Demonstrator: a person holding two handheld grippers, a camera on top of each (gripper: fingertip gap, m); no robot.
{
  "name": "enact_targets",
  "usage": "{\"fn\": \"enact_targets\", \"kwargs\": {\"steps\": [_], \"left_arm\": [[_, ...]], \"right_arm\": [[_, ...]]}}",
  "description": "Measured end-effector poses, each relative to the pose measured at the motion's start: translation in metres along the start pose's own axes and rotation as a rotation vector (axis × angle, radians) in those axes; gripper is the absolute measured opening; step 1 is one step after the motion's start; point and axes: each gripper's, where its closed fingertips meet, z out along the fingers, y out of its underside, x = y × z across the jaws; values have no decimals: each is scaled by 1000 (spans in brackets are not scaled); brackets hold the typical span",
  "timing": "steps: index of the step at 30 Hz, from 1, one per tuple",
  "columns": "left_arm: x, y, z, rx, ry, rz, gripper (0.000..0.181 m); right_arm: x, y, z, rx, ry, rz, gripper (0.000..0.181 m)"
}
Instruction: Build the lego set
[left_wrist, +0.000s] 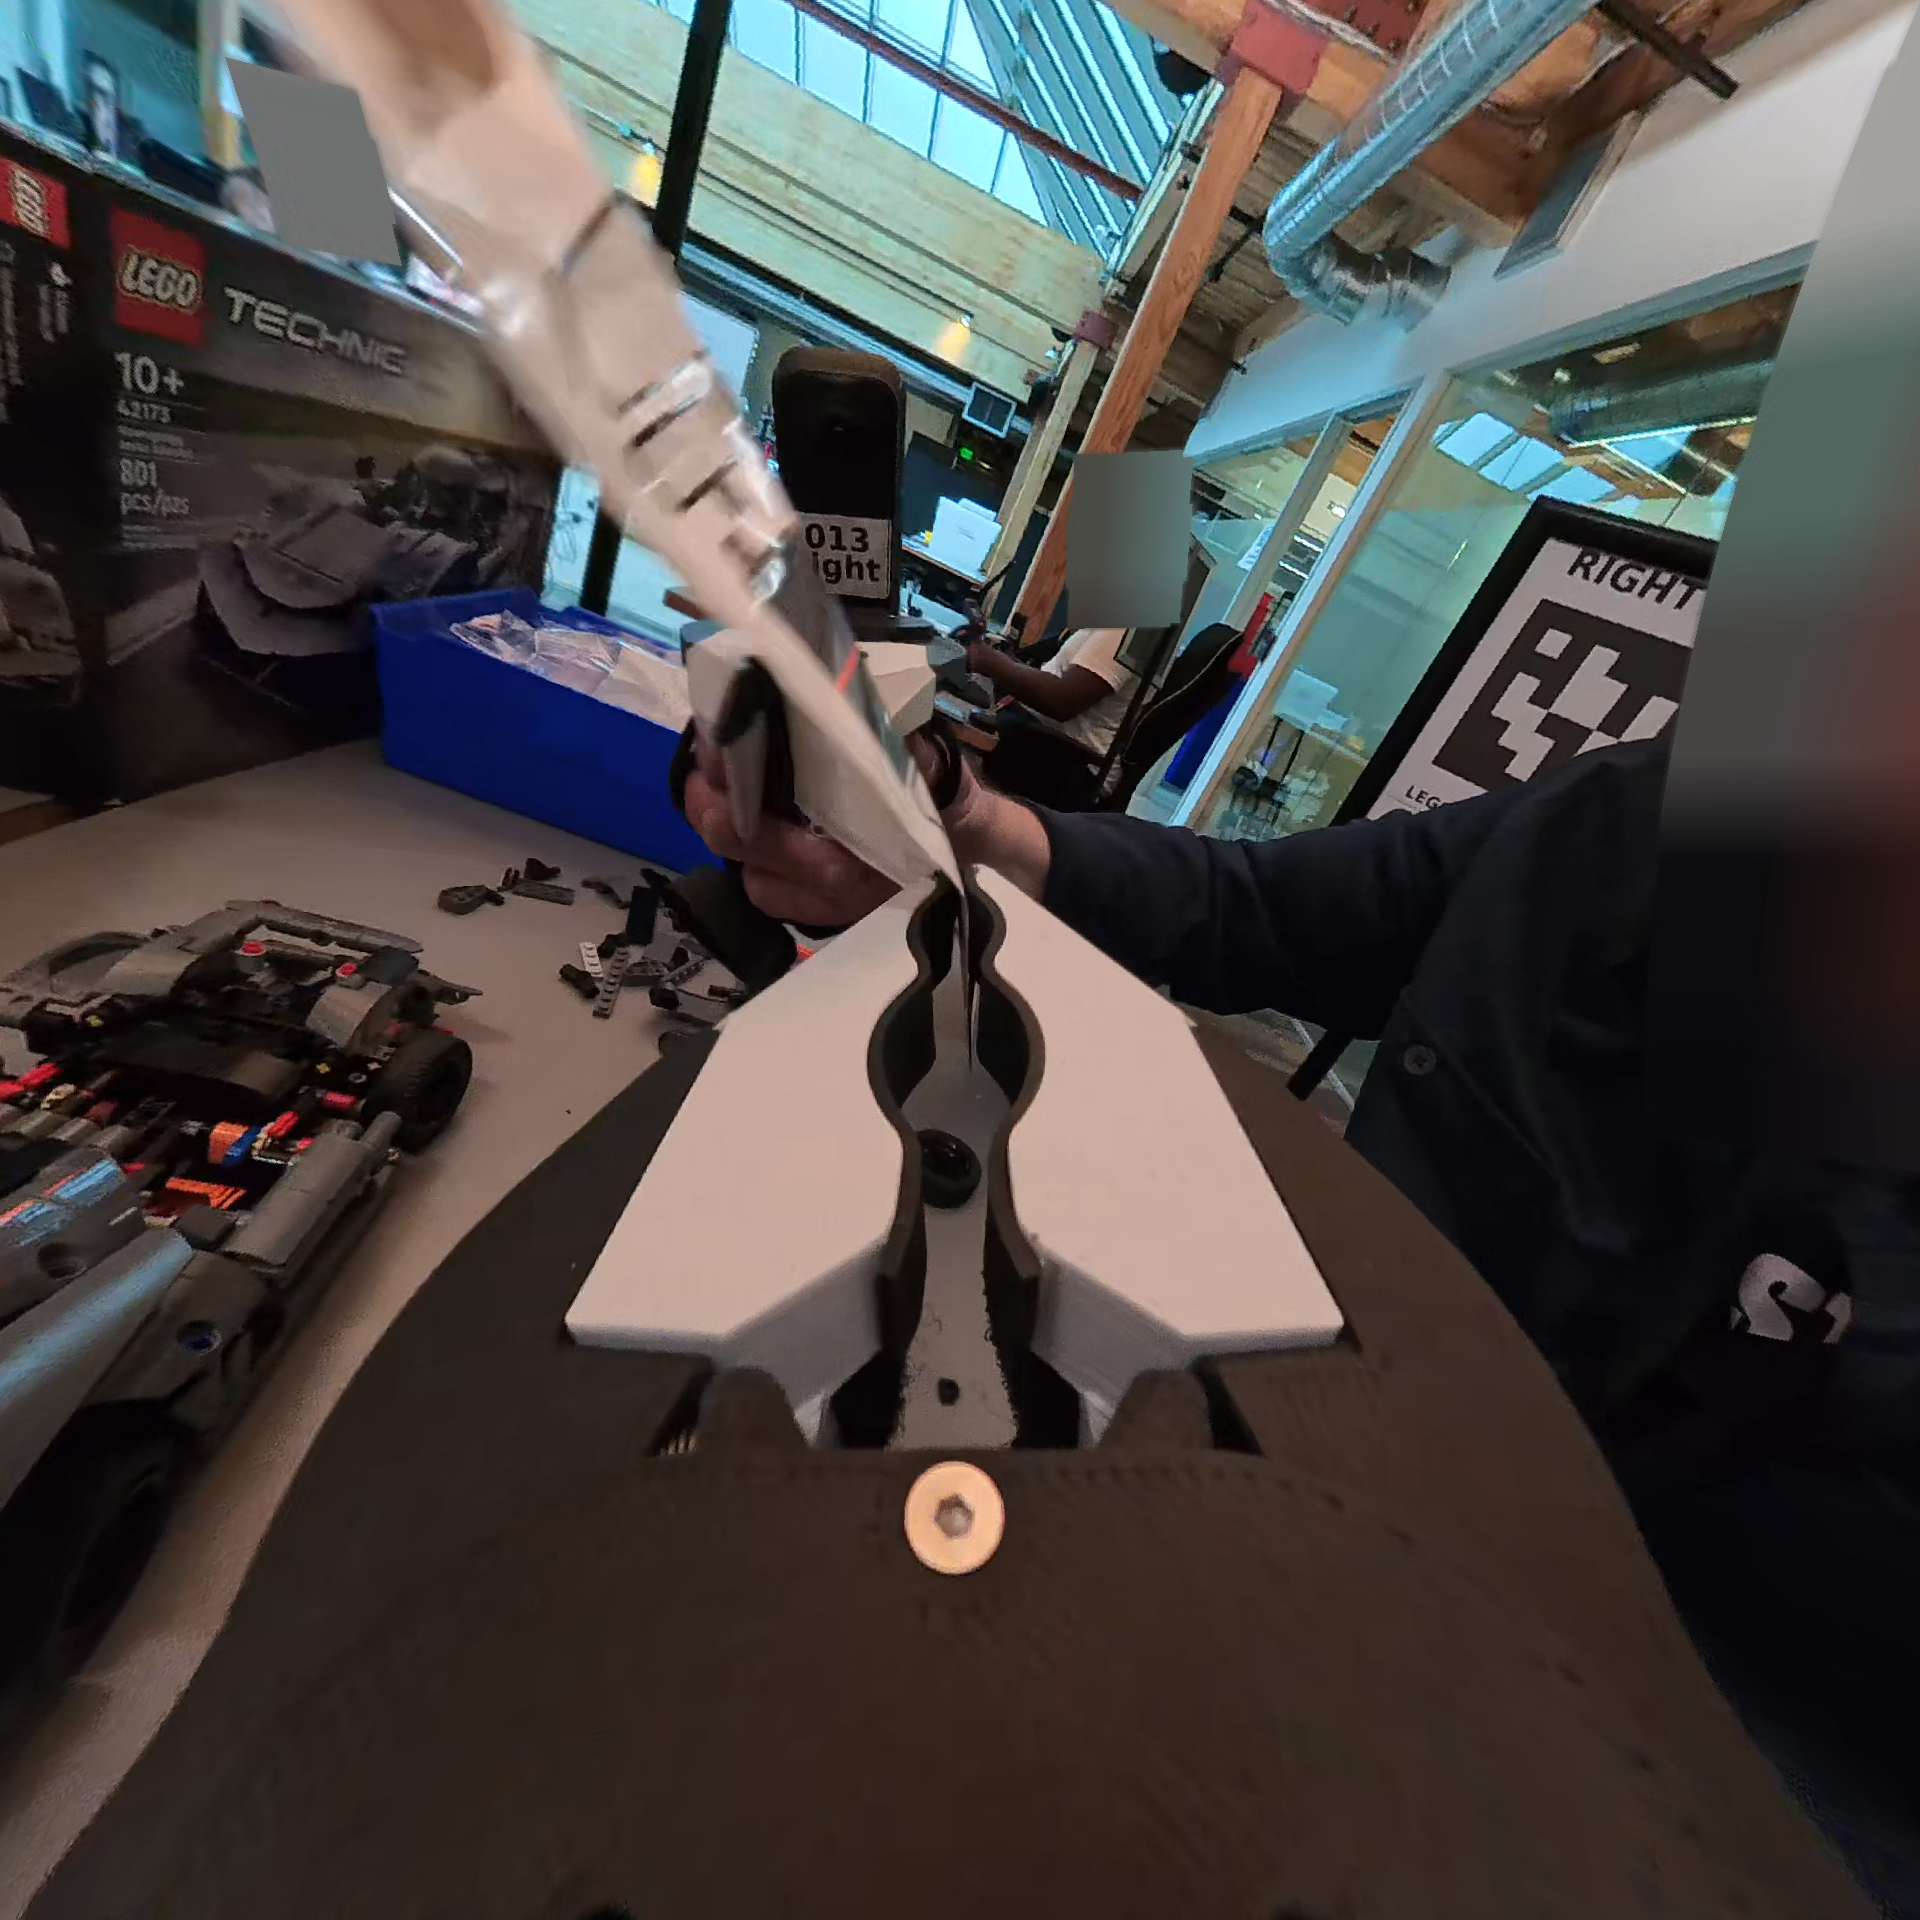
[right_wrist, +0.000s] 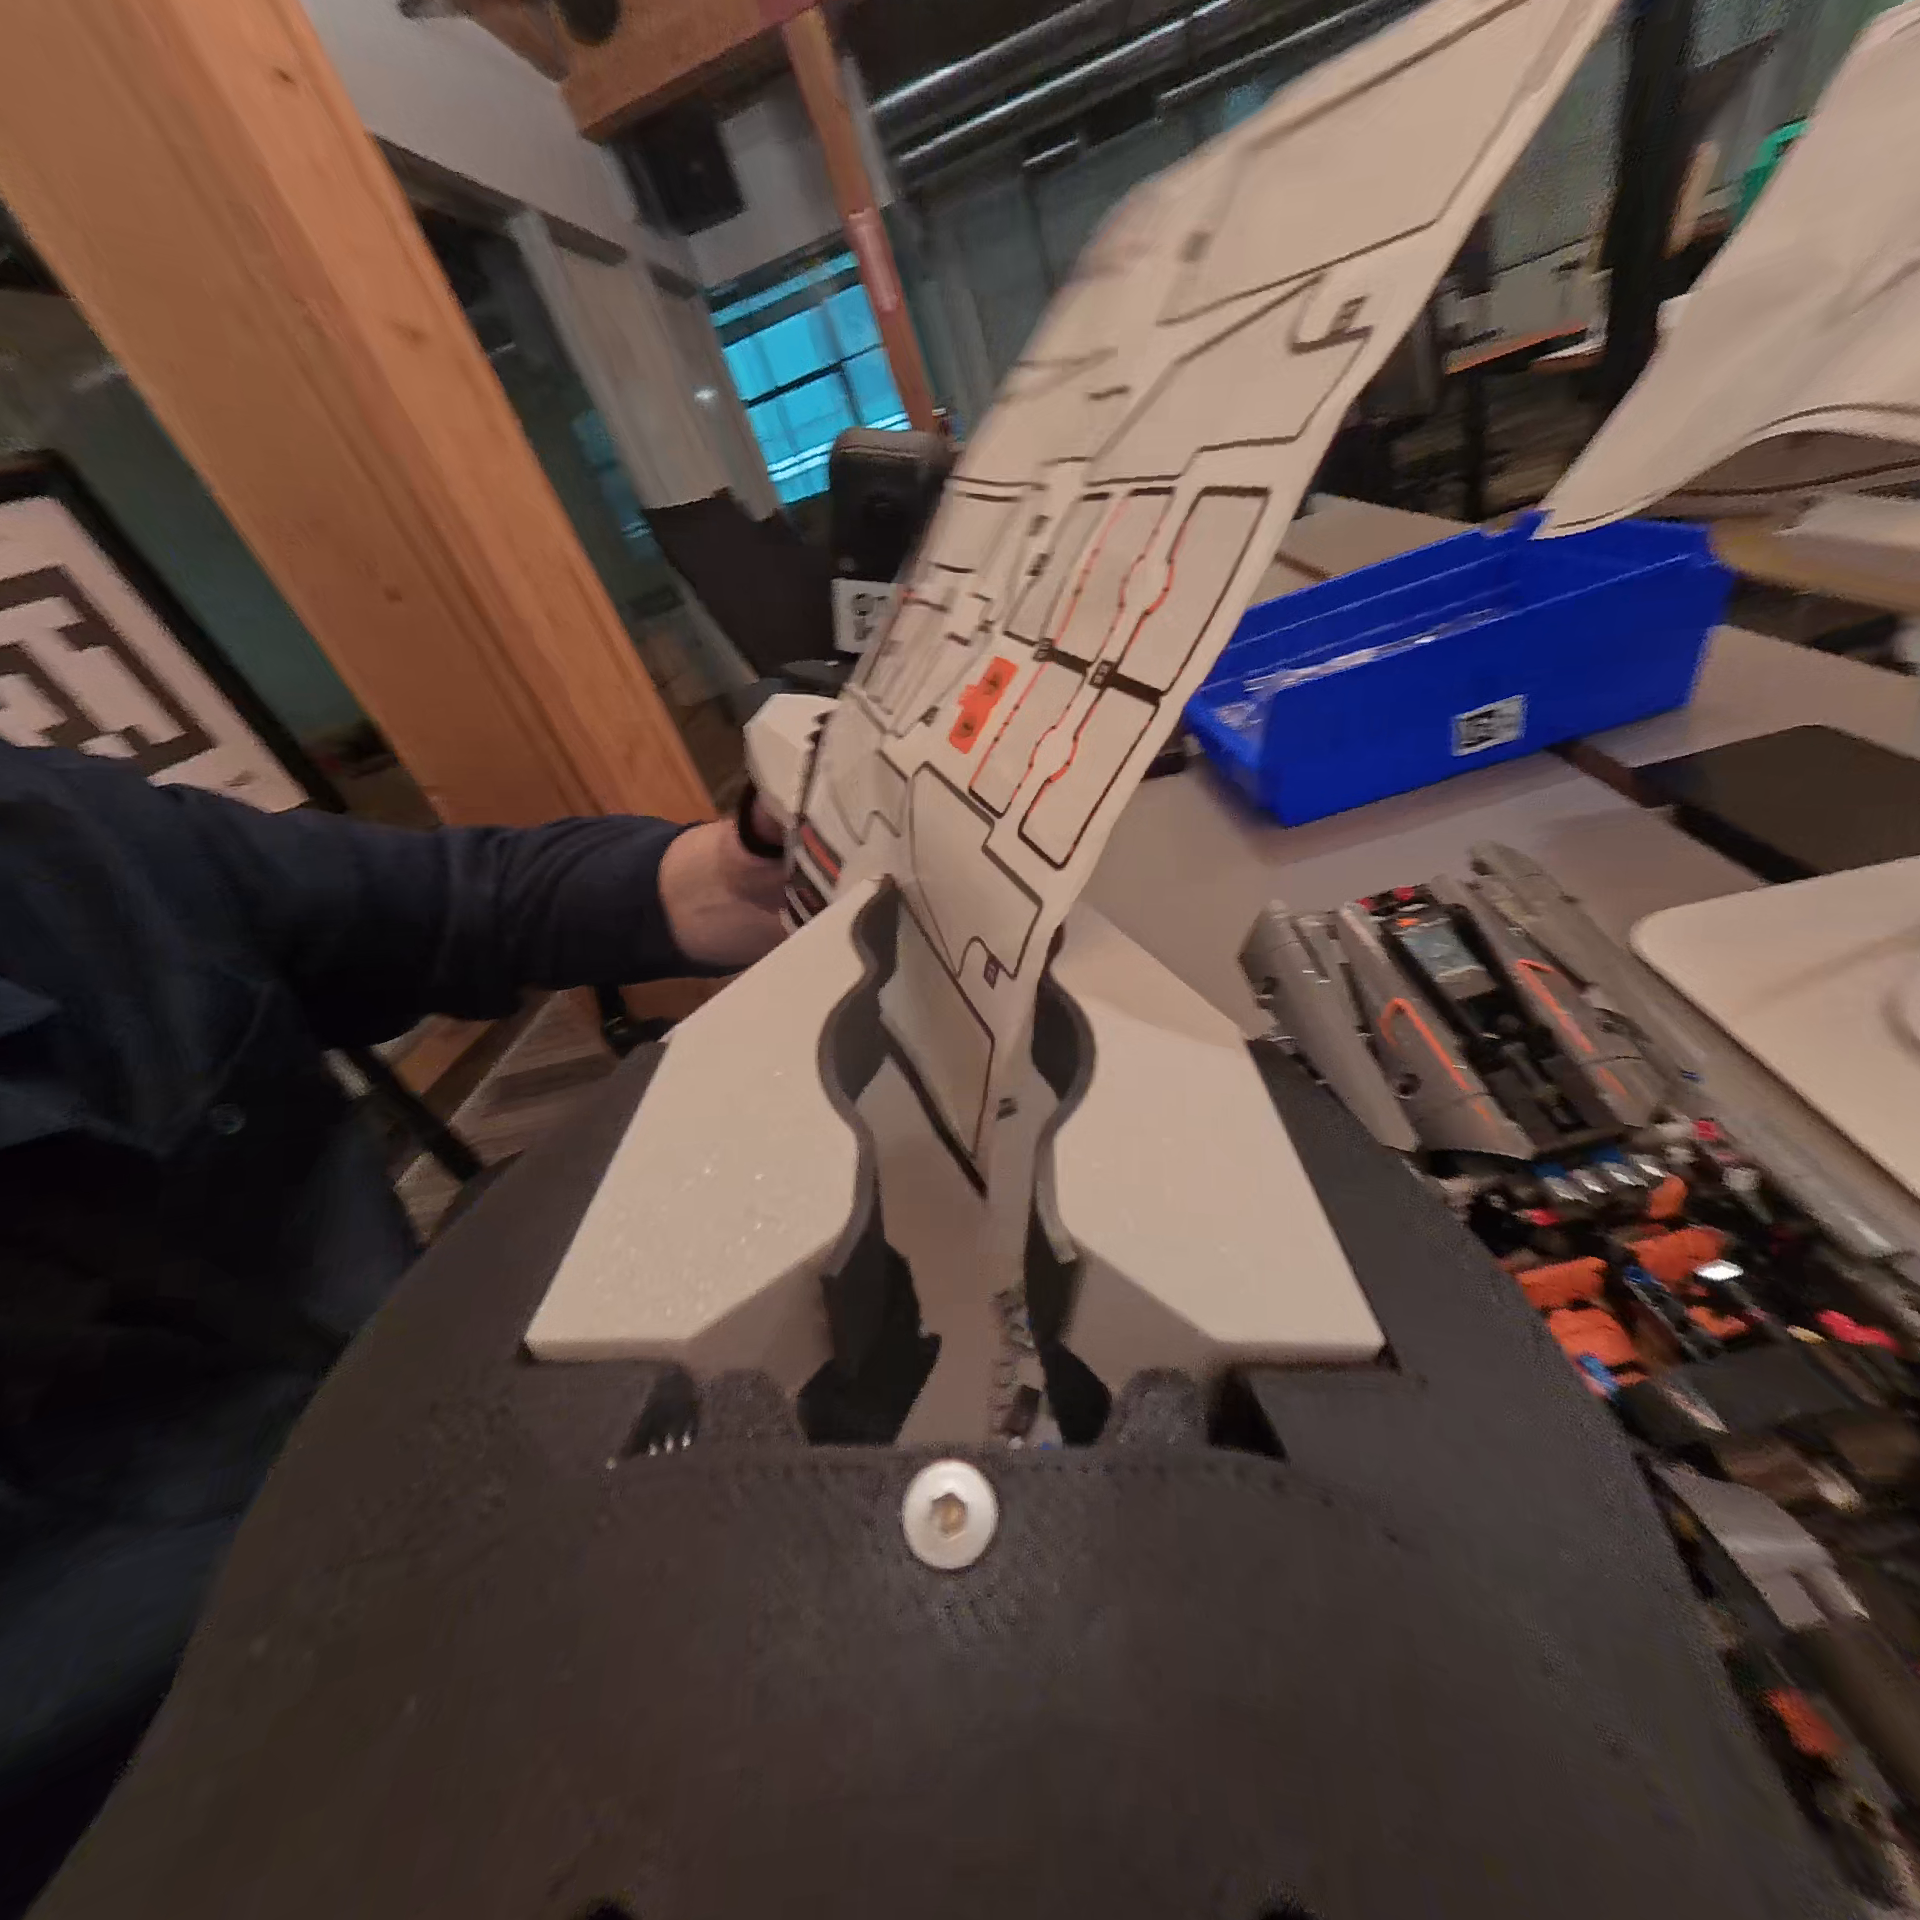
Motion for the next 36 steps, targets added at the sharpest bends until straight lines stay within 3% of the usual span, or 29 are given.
{"fn": "enact_targets", "kwargs": {"steps": [4, 7, 10, 13, 20, 36], "left_arm": [[-13, -7, -5, 43, -98, -9, 0], [-19, -14, -11, 85, -137, -6, 0], [-23, -16, -12, 97, -184, -4, 0], [-19, -15, -7, 96, -182, -1, 0], [-7, -11, 8, 89, -166, -11, 0], [7, -10, 15, 83, -99, 55, 0]], "right_arm": [[29, -24, -24, 43, 297, -141, 52], [22, -39, -33, -20, 471, -450, 43], [-1, -42, -22, -103, 589, -763, 34], [-27, -25, 2, -185, 554, -942, 24], [-35, 7, 35, -240, 403, -828, 13], [-48, 4, 35, -134, 170, -543, 2]]}}
